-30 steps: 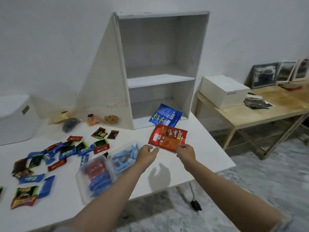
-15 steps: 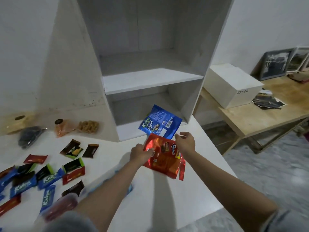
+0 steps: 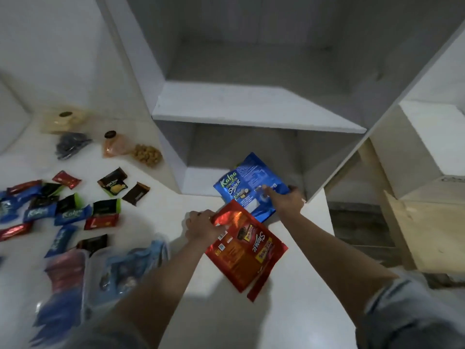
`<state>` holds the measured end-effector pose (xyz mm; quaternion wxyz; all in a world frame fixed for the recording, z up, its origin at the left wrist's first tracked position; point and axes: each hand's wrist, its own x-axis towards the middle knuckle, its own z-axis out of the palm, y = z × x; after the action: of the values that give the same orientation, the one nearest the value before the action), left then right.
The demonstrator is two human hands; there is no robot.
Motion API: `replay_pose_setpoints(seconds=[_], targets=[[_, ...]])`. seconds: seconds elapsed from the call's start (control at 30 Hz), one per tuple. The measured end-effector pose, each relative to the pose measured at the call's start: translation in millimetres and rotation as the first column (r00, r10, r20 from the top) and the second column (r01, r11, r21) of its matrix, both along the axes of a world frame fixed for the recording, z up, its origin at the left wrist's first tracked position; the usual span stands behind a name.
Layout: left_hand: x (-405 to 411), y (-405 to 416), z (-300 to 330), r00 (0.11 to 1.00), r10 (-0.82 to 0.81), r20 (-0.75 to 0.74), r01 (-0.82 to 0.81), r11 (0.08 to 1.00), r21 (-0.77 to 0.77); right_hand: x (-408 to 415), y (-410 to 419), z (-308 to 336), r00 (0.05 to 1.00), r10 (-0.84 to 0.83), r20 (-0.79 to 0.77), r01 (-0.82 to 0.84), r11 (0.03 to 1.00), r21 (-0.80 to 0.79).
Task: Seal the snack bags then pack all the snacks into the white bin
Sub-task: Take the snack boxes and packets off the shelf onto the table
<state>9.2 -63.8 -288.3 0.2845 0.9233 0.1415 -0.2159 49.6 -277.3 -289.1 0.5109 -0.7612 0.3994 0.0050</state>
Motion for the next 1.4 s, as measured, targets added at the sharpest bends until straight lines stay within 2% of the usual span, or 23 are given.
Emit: replay_pose_setpoints(seconds=[0.1, 0.2, 0.4, 0.57, 0.7, 0.8, 1.13, 1.3, 1.4], targets=[[-3, -7, 0, 0.998, 0.06, 0.024, -0.061, 0.998, 0.027, 5, -8, -14, 0.993, 0.1, -0.061, -0.103, 0.994, -0.046], [-6, -10, -1, 0.991, 0.128, 0.039, -0.128, 0.992, 0.017, 3, -11, -14, 0.983, 0.162, -0.088, -0.164, 0.986, -0.021], [-18, -4, 5, 0.979, 0.199, 0.036, -0.194, 0.974, -0.116, -3, -19, -12, 0.976, 0.191, -0.103, -0.184, 0.981, 0.068], [-35, 6, 17, 0.973, 0.217, 0.079, -0.201, 0.964, -0.177, -21, -10, -1, 0.991, 0.13, 0.008, -0.13, 0.981, 0.144], [-55, 26, 33, 0.961, 0.263, 0.082, -0.215, 0.901, -0.378, -42, 0, 13, 0.992, 0.076, 0.103, -0.091, 0.985, 0.149], [-77, 52, 53, 0.965, 0.221, 0.14, -0.139, 0.887, -0.44, -63, 18, 28, 0.982, 0.072, 0.177, -0.103, 0.979, 0.175], [-209, 216, 120, 0.895, 0.355, 0.27, -0.179, 0.84, -0.512, -159, 176, 74, 0.915, 0.185, 0.357, -0.284, 0.927, 0.247], [-304, 309, 127, 0.763, 0.567, 0.31, -0.387, 0.785, -0.484, -204, 285, 83, 0.866, 0.326, 0.38, -0.435, 0.865, 0.249], [-360, 359, 122, 0.699, 0.639, 0.321, -0.46, 0.746, -0.482, -227, 350, 80, 0.823, 0.423, 0.379, -0.53, 0.811, 0.246]])
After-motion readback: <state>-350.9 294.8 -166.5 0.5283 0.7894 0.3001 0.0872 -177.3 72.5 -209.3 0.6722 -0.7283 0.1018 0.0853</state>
